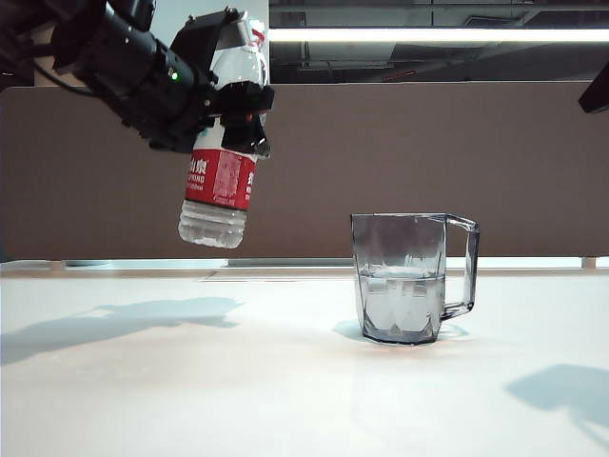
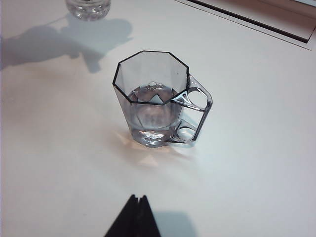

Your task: Pick up the mineral water bottle with the left hand on the table and pour water into the mug until it's half full.

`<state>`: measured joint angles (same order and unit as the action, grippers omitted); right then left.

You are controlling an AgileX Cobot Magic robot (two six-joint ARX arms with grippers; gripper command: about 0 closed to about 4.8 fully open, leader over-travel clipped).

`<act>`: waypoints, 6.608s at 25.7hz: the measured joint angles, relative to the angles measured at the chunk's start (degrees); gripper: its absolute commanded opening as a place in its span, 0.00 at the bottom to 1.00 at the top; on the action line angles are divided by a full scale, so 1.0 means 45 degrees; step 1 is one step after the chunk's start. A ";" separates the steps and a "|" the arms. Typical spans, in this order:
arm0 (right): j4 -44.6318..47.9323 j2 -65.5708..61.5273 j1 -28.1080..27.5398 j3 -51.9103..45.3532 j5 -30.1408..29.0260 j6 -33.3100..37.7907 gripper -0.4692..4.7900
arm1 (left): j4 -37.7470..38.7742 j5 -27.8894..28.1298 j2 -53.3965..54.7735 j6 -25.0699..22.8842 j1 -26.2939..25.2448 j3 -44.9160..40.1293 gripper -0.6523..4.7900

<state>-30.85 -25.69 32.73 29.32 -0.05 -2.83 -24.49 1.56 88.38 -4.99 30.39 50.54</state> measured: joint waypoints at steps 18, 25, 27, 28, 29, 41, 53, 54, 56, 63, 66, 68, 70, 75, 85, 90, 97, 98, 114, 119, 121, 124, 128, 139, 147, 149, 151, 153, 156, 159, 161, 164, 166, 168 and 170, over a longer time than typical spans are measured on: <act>-0.0029 0.0000 0.0000 0.0000 0.0000 0.0000 0.08 | -0.2191 0.1685 -0.1307 0.1554 -0.0185 -0.3128 0.61; -0.0034 0.0000 0.0005 0.0000 0.0000 0.0000 0.08 | -0.2375 0.2191 -0.1302 0.1642 -0.0321 -0.3755 0.61; -0.0034 0.0000 0.0005 0.0000 0.0000 0.0000 0.08 | -0.2424 0.2225 -0.1302 0.1627 -0.0321 -0.3755 0.61; -0.0034 0.0000 0.0005 0.0000 0.0000 0.0000 0.08 | -0.2424 0.2225 -0.1302 0.1622 -0.0321 -0.3755 0.61; -0.0034 0.0000 0.0005 0.0000 0.0000 0.0000 0.08 | -0.2419 0.2225 -0.1297 0.1622 -0.0321 -0.3755 0.61; -0.0034 0.0000 0.0005 0.0000 0.0000 0.0000 0.08 | -0.2433 0.2225 -0.1297 0.1608 -0.0321 -0.3755 0.61; -0.0034 0.0000 0.0000 0.0000 0.0000 0.0000 0.08 | -0.4906 0.2171 -0.1243 0.1904 -0.0335 -0.4639 0.87; -0.0034 0.0000 0.0000 0.0000 0.0000 0.0000 0.08 | -0.4886 0.2074 -0.1243 0.1899 -0.0330 -0.4658 0.87; -0.0141 0.0000 0.0000 0.0000 0.0000 0.0000 0.08 | -0.4954 0.1987 -0.1243 0.1904 -0.0316 -0.4673 0.87; -0.0262 0.0000 0.0000 0.0000 0.0000 0.0000 0.08 | -0.4653 0.1987 -0.1268 0.1836 -0.0321 -0.4673 0.87; -0.0262 0.0000 0.0000 0.0000 0.0000 0.0000 0.08 | -0.3541 0.1987 -0.1676 0.1311 -0.0321 -0.4682 0.87; -0.0262 0.0000 0.0005 0.0000 0.0000 0.0000 0.08 | -0.2579 0.1982 -0.2234 0.0733 -0.0321 -0.4682 0.87; -0.0262 0.0000 0.0005 0.0000 0.0000 0.0000 0.08 | -0.1909 0.1787 -0.2764 0.0471 -0.0321 -0.4682 0.87; -0.0262 0.0000 0.0005 0.0000 0.0000 0.0000 0.08 | 0.0112 0.1661 -0.3735 0.0437 -0.0321 -0.4682 0.87; -0.0262 0.0000 0.0005 0.0000 0.0000 0.0000 0.08 | 0.5304 0.1656 -0.6902 0.0199 -0.0316 -0.4682 0.10; -0.0262 0.0005 0.0005 0.0000 0.0000 0.0000 0.08 | 0.7883 0.1088 -0.9350 0.0622 -0.0311 -0.4677 0.11; -0.0262 0.0000 0.0005 0.0000 0.0000 0.0000 0.08 | 0.8835 0.0350 -1.1186 0.1982 -0.0311 -0.4687 0.11; -0.0262 0.0000 0.0005 0.0000 0.0000 0.0000 0.08 | 0.8835 0.0325 -1.1332 0.1987 -0.0311 -0.4702 0.11; -0.0262 0.0000 0.0005 0.0000 0.0005 0.0000 0.08 | 0.4741 0.0505 -1.5897 0.2195 -0.1783 -0.7970 0.11; -0.0262 0.0000 0.0005 0.0000 0.0005 0.0000 0.08 | 0.4896 0.0505 -1.7048 0.1919 -0.3803 -0.8636 0.11; -0.0262 0.0005 0.0005 0.0000 0.0005 0.0000 0.08 | 0.5037 0.0544 -1.7792 0.1851 -0.4551 -0.9112 0.11; -0.0262 0.0005 0.0000 0.0000 0.0010 0.0000 0.08 | 0.5353 0.0510 -1.8880 0.1831 -0.5119 -0.9525 0.11; -0.0253 0.0005 0.0000 0.0000 0.0005 0.0000 0.08 | 0.5761 0.0539 -1.9579 0.1209 -0.5838 -0.9748 0.11; -0.0267 0.0005 0.0000 -0.0005 0.0010 0.0000 0.08 | 0.4682 0.0515 -1.9594 0.0772 -0.6003 -1.1157 0.11; -0.0267 0.0005 0.0000 -0.0005 0.0010 0.0000 0.08 | 0.4731 0.0515 -1.9594 0.1035 -0.5999 -1.1152 0.11; -0.0267 0.0005 0.0000 -0.0005 0.0010 0.0000 0.08 | 0.4731 0.0515 -1.9594 0.1039 -0.5999 -1.1152 0.11; -0.0267 0.0005 0.0000 -0.0005 0.0010 0.0000 0.08 | 0.4731 0.0515 -1.9594 0.1035 -0.5999 -1.1152 0.11; -0.0267 0.0005 0.0000 -0.0005 0.0010 0.0000 0.08 | 0.4731 0.0515 -1.9594 0.1039 -0.5999 -1.1152 0.11; -0.0267 0.0005 0.0000 -0.0005 0.0010 0.0000 0.08 | 0.4731 0.0515 -1.9594 0.1039 -0.5999 -1.1152 0.11; -0.0267 0.0000 0.0000 -0.0005 0.0010 0.0000 0.08 | 0.4731 0.0515 -1.9594 0.1044 -0.5999 -1.1152 0.11; -0.0267 0.0000 0.0000 -0.0005 0.0010 0.0000 0.08 | 0.4731 0.0515 -1.9594 0.1044 -0.5999 -1.1152 0.11; -0.0204 0.0010 -0.0005 -0.0087 0.0044 0.0000 0.08 | 0.4731 0.0515 -1.9594 0.1069 -0.5999 -1.1152 0.11; -0.0141 0.0019 -0.0010 -0.0291 0.0709 -0.0010 0.08 | 0.4726 0.0515 -1.9598 0.1069 -0.5999 -1.1152 0.11; 0.0262 0.0306 -0.0170 -0.0821 0.2069 -0.0015 0.08 | 0.4736 0.0510 -1.9594 0.1069 -0.5999 -1.1152 0.11; 0.1355 0.0782 -0.0515 -0.1705 0.3721 -0.0019 0.08 | 0.4726 0.0515 -1.9598 0.1069 -0.5999 -1.1152 0.11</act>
<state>-24.75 -22.17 30.41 21.65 16.69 -2.92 -3.22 3.88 0.19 -0.19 3.40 0.36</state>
